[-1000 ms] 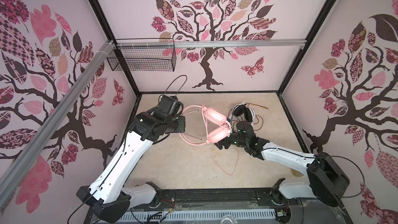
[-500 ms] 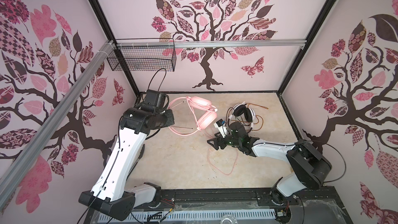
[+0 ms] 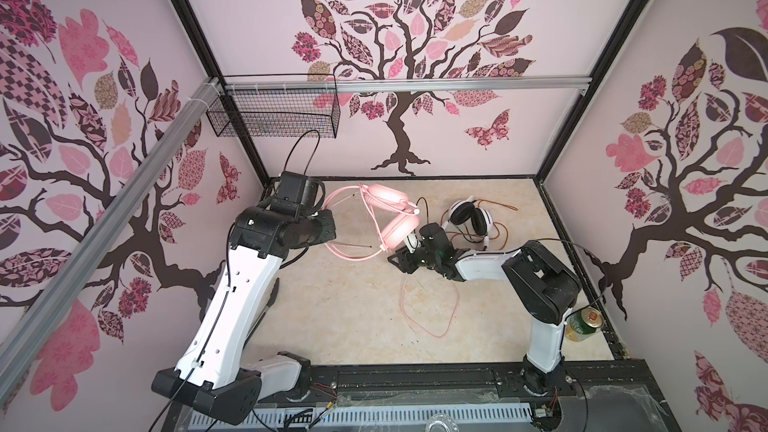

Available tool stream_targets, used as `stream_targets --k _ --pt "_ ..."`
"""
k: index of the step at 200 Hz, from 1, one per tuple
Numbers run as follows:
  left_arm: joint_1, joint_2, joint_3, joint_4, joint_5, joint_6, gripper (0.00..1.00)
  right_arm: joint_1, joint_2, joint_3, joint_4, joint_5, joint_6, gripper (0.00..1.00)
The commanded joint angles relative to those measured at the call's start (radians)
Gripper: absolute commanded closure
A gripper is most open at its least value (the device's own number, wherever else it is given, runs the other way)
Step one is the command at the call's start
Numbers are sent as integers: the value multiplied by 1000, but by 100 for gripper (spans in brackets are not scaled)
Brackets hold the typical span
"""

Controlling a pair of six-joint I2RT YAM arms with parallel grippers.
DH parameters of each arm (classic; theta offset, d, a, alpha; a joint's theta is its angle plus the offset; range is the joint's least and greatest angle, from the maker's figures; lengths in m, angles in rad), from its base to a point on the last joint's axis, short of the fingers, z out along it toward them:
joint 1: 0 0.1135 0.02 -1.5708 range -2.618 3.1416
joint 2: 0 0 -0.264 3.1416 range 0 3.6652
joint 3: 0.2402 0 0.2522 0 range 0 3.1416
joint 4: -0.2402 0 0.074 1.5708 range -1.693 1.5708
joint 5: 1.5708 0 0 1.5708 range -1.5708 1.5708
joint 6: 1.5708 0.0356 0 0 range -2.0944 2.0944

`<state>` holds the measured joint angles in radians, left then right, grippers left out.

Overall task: Wrap the headphones
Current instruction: 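Lower the right gripper and regrasp the pink cable near the table, then raise the pink cable toward the headset with the right gripper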

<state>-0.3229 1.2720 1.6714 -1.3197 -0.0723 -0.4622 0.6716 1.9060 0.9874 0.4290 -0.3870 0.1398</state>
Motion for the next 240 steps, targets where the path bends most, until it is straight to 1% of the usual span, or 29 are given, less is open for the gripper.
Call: stream_targets --k 1,17,27,38,68,84,111,146,158,165,189,205,219,240 --pt "9 5 81 57 17 -14 100 10 7 6 -2 -5 7 81" --pt "17 21 85 76 -16 -22 100 29 -37 -28 -34 52 -20 93" --pt "29 36 81 93 -39 -35 100 40 -73 -51 -61 75 -39 96" --pt "61 53 76 116 -34 -56 100 52 -121 -81 -87 96 -55 99" --pt "162 93 39 185 -2 -143 100 100 -300 -183 -164 189 -97 100" --pt "191 110 19 224 -4 -179 100 145 -392 -215 -223 240 -129 100" --pt "194 158 38 215 -59 -212 100 233 -517 -192 -362 347 -194 98" --pt "191 202 53 143 -187 -233 100 314 -645 -106 -558 504 -279 98" --pt "180 209 49 121 -243 -235 100 328 -677 -63 -622 548 -307 98" --pt "165 214 47 107 -296 -236 100 331 -690 -42 -649 567 -318 98" --pt "75 246 69 18 -505 -266 100 340 -725 41 -732 612 -360 97" --pt "25 284 97 -53 -577 -284 100 341 -732 91 -773 643 -389 97" --pt "-26 312 113 -107 -646 -297 100 342 -730 123 -786 684 -427 96" --pt "-119 342 135 -178 -754 -318 100 343 -717 134 -745 776 -509 94"
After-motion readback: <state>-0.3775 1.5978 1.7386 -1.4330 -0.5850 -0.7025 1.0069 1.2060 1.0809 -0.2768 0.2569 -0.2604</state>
